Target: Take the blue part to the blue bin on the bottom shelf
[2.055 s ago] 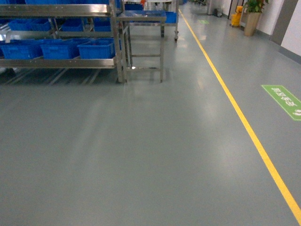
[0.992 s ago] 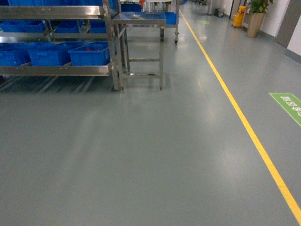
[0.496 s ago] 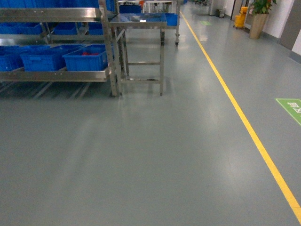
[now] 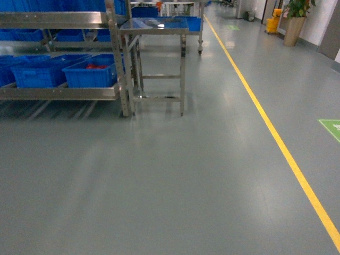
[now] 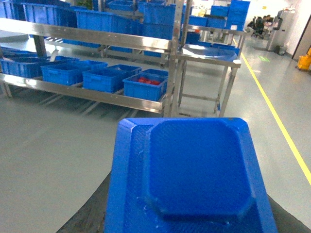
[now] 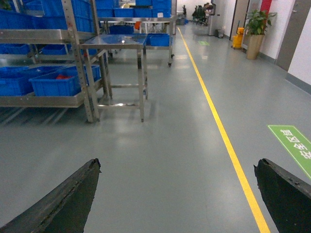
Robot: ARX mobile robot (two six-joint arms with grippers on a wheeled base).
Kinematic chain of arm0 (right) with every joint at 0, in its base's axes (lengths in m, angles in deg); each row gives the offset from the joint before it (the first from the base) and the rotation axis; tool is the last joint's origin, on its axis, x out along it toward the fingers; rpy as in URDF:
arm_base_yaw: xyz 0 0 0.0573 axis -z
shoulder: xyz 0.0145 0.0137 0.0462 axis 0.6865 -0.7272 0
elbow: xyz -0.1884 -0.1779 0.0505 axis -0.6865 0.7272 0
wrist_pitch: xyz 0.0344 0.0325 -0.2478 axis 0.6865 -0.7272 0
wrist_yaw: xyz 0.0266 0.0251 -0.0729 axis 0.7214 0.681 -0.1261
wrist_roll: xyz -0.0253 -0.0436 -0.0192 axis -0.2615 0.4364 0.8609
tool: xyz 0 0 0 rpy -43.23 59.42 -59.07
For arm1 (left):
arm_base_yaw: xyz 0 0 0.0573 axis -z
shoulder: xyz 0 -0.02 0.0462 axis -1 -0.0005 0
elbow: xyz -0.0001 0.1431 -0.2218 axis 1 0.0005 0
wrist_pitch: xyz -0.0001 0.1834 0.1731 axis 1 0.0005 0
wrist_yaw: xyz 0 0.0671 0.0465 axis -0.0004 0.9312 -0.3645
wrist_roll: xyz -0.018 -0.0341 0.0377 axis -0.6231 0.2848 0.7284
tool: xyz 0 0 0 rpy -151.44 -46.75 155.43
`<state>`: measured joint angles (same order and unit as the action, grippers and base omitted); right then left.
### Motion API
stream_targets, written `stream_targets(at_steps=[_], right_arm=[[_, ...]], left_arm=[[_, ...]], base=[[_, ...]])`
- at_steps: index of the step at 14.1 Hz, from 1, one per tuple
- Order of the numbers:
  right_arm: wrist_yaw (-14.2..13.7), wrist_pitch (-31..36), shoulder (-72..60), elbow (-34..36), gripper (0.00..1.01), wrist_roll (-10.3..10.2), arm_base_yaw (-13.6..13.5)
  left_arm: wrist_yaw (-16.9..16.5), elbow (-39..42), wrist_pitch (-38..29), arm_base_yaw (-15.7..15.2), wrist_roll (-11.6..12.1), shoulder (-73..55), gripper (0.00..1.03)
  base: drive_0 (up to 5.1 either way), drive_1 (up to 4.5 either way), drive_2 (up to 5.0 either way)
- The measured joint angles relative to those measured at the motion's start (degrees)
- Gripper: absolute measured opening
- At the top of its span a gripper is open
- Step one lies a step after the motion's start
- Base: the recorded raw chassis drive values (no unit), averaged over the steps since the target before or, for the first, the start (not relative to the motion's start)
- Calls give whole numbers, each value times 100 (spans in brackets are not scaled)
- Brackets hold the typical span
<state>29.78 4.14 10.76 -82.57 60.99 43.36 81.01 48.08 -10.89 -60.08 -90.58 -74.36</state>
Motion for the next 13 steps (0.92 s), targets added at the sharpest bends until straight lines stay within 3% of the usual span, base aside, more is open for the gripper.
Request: stream_targets(at_steps=[13], right_arm=[[0, 0, 0, 0, 98, 0, 0]], left_arm=[[-7, 0, -2, 0, 0, -15, 43]], base=[[-3, 421, -428]])
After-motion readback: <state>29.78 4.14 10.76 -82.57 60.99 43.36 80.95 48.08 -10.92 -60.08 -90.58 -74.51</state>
